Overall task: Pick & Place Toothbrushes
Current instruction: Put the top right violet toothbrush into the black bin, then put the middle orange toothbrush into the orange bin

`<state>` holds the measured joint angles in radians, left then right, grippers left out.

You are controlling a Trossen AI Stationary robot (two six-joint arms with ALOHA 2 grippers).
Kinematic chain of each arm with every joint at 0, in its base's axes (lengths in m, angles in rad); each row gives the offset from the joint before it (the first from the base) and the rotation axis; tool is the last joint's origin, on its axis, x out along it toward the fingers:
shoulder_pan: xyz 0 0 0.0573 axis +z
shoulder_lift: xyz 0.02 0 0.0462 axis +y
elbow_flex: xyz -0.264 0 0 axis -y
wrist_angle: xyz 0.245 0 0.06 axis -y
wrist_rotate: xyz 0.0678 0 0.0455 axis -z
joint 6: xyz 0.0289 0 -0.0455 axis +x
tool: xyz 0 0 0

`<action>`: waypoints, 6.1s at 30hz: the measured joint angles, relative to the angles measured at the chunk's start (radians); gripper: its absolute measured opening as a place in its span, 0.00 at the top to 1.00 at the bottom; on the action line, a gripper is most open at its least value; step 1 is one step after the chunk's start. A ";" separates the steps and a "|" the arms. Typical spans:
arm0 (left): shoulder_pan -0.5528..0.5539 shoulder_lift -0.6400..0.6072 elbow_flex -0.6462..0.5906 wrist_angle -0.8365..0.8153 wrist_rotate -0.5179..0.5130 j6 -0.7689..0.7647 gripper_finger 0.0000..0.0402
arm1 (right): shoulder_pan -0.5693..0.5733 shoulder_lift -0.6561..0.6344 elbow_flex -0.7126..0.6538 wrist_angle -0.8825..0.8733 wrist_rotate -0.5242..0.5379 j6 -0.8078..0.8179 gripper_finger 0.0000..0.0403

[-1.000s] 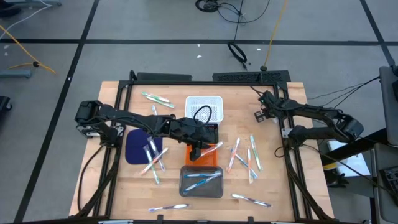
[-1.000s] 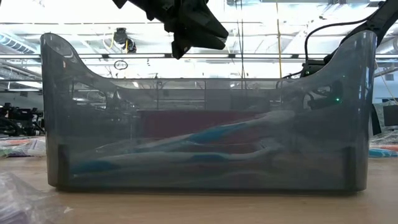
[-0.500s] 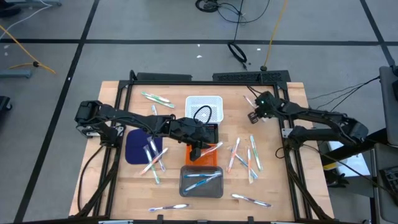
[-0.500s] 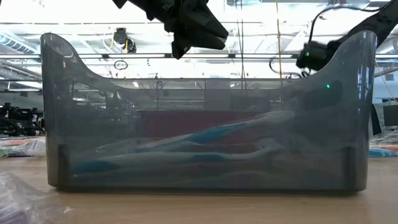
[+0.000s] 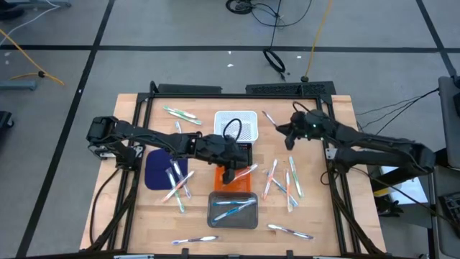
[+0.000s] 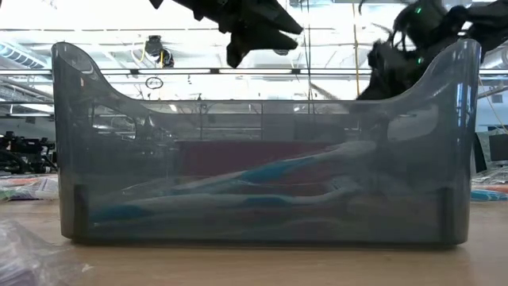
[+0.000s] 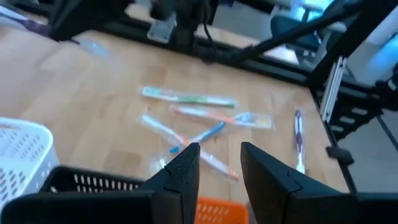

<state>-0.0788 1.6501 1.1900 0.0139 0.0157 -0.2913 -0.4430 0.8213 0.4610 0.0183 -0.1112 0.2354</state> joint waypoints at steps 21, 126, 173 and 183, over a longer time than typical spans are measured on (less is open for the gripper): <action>0.040 0.000 0.000 0.336 -0.061 0.065 0.71 | 0.350 0.005 0.002 0.447 -0.043 -0.108 0.98; 0.138 -0.032 0.000 -0.303 -0.171 -0.006 0.99 | 0.383 0.285 0.002 0.652 0.011 -0.146 0.63; 0.136 0.019 -0.017 -0.194 -0.146 0.025 0.66 | 0.401 0.285 0.001 0.348 0.031 0.004 0.64; 0.118 0.019 -0.017 -0.181 -0.146 0.027 0.66 | 0.411 0.282 0.001 0.108 0.032 0.165 0.64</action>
<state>0.0392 1.6688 1.1728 -0.1673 -0.1300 -0.2646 -0.0318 1.1028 0.4622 0.1266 -0.0792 0.4005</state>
